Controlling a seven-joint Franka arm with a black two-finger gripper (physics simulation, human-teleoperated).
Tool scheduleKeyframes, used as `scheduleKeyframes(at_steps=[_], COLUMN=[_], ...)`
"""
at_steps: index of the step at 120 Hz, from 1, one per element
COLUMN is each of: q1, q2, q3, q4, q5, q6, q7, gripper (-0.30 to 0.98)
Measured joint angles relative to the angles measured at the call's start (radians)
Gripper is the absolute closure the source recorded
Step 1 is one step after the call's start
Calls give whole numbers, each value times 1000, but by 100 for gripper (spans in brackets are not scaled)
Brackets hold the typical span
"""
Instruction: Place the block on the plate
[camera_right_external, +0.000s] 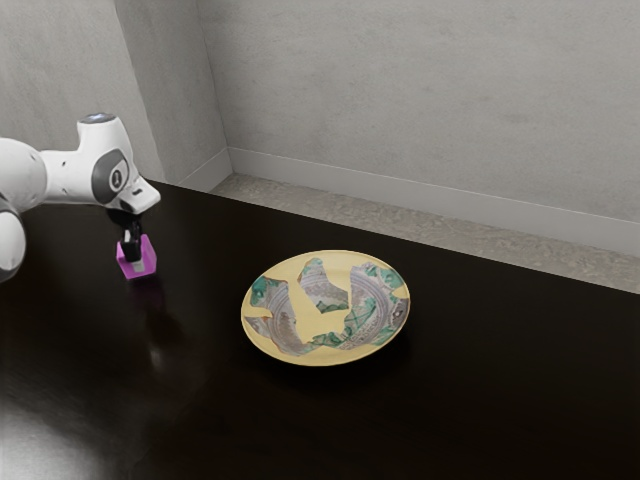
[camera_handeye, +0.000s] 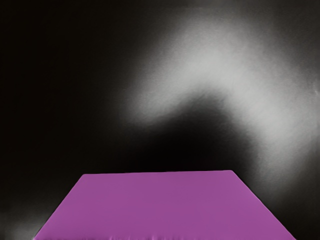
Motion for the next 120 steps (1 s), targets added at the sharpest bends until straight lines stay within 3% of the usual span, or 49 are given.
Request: scheduleKeyframes(at_steps=[46,120], q1=[-174,-469], q2=[-197,-336], q3=[0,0], q4=[-130,-249], q5=[-1,0], q6=[-38,-130], q7=[-6,-39], gripper=[26,33])
